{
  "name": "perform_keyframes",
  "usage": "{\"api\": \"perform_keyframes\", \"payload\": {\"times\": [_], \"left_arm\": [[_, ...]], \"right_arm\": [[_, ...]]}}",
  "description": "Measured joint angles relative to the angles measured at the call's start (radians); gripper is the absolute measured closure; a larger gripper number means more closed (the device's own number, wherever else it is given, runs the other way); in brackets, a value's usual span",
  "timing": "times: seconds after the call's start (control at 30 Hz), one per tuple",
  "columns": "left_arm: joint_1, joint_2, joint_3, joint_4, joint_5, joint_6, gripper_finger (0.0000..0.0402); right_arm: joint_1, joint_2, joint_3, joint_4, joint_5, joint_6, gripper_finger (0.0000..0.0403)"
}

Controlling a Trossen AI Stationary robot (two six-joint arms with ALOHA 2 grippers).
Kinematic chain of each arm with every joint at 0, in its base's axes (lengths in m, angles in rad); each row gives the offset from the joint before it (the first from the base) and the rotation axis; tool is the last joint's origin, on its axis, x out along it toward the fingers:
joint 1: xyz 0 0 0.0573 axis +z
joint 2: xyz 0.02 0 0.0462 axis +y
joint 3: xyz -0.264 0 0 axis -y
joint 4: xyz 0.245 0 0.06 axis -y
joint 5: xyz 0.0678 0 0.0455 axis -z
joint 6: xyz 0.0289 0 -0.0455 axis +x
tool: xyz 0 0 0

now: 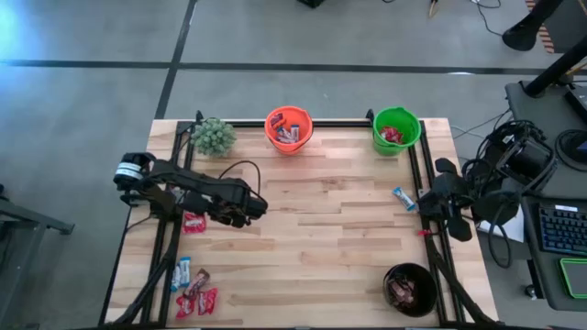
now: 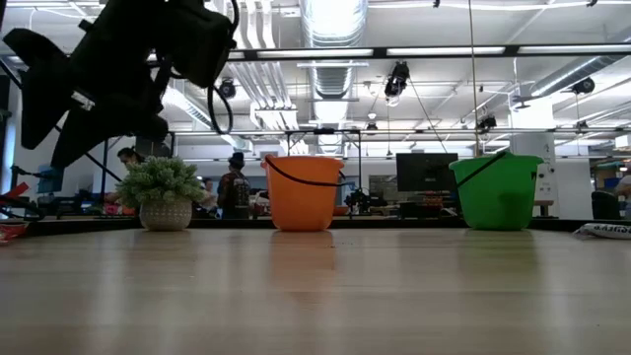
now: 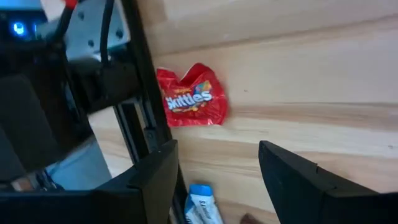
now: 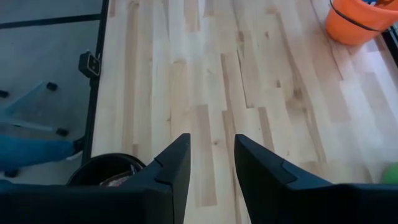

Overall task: Organize candy in baskets
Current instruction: Put the red candy into the green bucket

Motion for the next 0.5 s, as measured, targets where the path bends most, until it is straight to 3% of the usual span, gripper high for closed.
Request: {"api": "perform_keyframes", "payload": {"times": [0.23,0.5], "left_arm": [[0.000,0.000,-0.046,0.046,0.033,-0.176,0.0196],[0.000,0.000,-0.117,0.142,0.072,-0.203,0.0196]], "right_arm": [[0.000,0.000,0.000,0.000,0.000,-0.007,0.0293],[0.000,0.000,0.000,0.000,-0.011,-0.013,0.0293]]}}
